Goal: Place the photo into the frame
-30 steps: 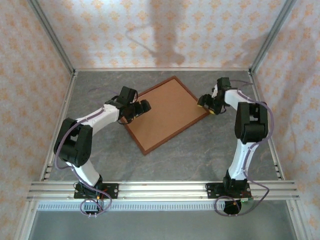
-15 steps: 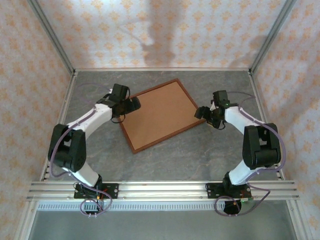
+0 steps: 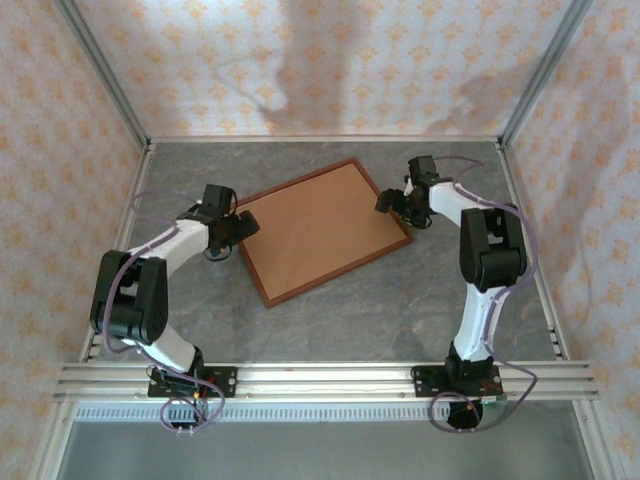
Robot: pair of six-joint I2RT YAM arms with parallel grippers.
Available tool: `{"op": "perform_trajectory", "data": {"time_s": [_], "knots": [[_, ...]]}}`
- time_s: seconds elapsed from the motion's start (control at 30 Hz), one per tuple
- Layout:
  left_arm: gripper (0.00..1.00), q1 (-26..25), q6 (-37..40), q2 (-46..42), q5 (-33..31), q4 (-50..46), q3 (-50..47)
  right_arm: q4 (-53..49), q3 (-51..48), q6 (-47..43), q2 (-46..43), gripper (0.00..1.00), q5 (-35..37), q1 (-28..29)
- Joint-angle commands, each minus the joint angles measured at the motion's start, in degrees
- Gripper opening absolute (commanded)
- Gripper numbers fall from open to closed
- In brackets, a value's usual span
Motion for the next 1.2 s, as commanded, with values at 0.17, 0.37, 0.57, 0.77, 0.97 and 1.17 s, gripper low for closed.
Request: {"op": "perform_trajectory", "data": {"time_s": [0.17,0.37,0.57,0.77,0.97,1.17], "knots": [[0.88,0.04,-0.73,5.68,8.7,6.26,2.11,0.0,-9.57,2.33,-6.48,0.85,-7.5,0.43],[0.86,-0.56,-1.61,8.41,13.94,9.76,3.25,1.31,-15.09,3.66,-12.56,0.83,-7.08,0.45],[0.86,-0.63,-1.0,8.71,12.64,9.54,3.34,-0.96,-16.16,0.8,-18.01,0.89,8.27,2.18],[0.85,-0.56,-0.12,8.08,12.16,8.6,3.1,-1.91,-17.14,0.52,-20.63,0.9,13.99,3.87],[0.84,-2.54,-4.43,6.96,17.38,12.16,-0.59,-2.21,-17.76,1.36,-21.87,0.9,13.14,4.86],[0.82,-10.51,-13.43,0.57,20.69,18.07,-8.25,-4.38,-16.02,2.86,-21.93,0.9,15.26,4.78]]}}
